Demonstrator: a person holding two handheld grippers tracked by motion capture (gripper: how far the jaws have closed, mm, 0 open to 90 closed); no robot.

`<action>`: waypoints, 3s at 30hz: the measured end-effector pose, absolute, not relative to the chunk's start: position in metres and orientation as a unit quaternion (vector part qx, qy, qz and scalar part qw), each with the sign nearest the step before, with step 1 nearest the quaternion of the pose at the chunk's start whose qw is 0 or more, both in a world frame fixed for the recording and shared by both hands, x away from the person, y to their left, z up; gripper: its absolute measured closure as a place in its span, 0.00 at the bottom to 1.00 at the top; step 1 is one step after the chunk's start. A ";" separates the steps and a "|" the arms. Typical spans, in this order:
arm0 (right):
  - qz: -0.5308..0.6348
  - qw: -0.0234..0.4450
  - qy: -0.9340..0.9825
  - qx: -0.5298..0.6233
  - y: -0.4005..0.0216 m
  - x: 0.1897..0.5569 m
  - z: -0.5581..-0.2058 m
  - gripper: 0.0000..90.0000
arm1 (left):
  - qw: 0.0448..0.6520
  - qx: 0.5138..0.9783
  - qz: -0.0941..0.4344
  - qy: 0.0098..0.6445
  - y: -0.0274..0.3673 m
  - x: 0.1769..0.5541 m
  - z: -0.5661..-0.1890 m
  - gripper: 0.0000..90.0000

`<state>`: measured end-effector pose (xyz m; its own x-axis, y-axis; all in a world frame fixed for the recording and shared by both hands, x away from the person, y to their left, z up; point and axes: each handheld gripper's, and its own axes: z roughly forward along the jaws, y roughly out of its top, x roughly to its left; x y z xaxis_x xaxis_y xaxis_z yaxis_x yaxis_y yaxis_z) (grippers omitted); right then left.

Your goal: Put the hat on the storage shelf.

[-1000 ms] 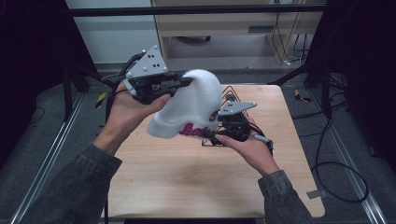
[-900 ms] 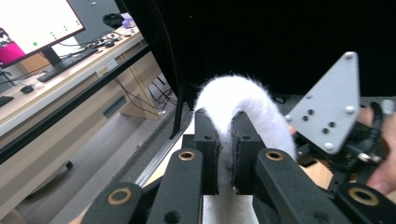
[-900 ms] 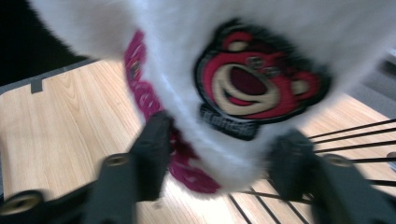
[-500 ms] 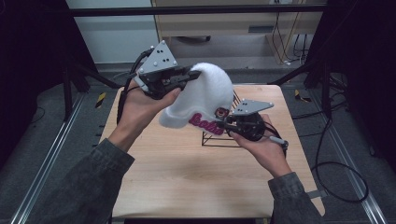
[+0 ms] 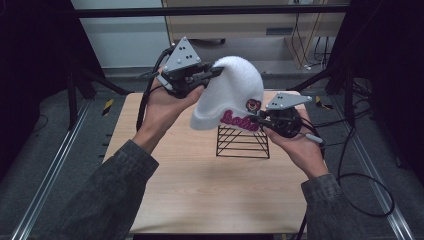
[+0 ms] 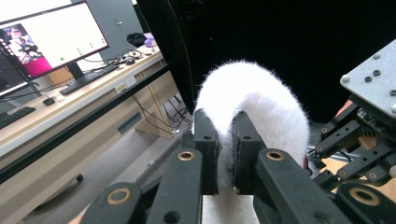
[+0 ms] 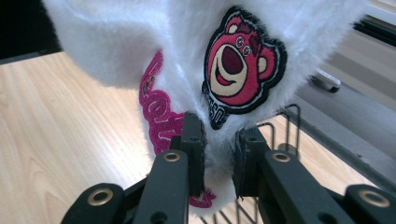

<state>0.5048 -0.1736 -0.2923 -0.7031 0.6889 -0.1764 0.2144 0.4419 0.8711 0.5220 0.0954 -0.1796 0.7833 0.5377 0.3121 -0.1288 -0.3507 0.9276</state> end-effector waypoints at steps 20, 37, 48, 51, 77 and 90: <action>0.434 0.298 0.796 0.299 -0.197 0.535 -0.297 0.87 | 0.570 0.756 0.290 0.142 0.069 0.548 -0.195 0.92; 0.413 0.286 0.806 0.314 -0.213 0.543 -0.318 0.87 | 0.545 0.780 0.272 0.144 0.050 0.557 -0.217 0.92; 0.395 0.269 0.818 0.320 -0.221 0.543 -0.331 0.86 | 0.528 0.795 0.261 0.145 0.043 0.559 -0.230 0.92; 0.389 0.267 0.820 0.324 -0.222 0.543 -0.336 0.86 | 0.524 0.799 0.257 0.144 0.041 0.559 -0.235 0.92; 0.372 0.256 0.827 0.335 -0.236 0.539 -0.360 0.85 | 0.501 0.818 0.242 0.146 0.033 0.562 -0.258 0.92; 0.369 0.246 0.827 0.345 -0.240 0.540 -0.375 0.85 | 0.491 0.826 0.235 0.147 0.027 0.562 -0.269 0.92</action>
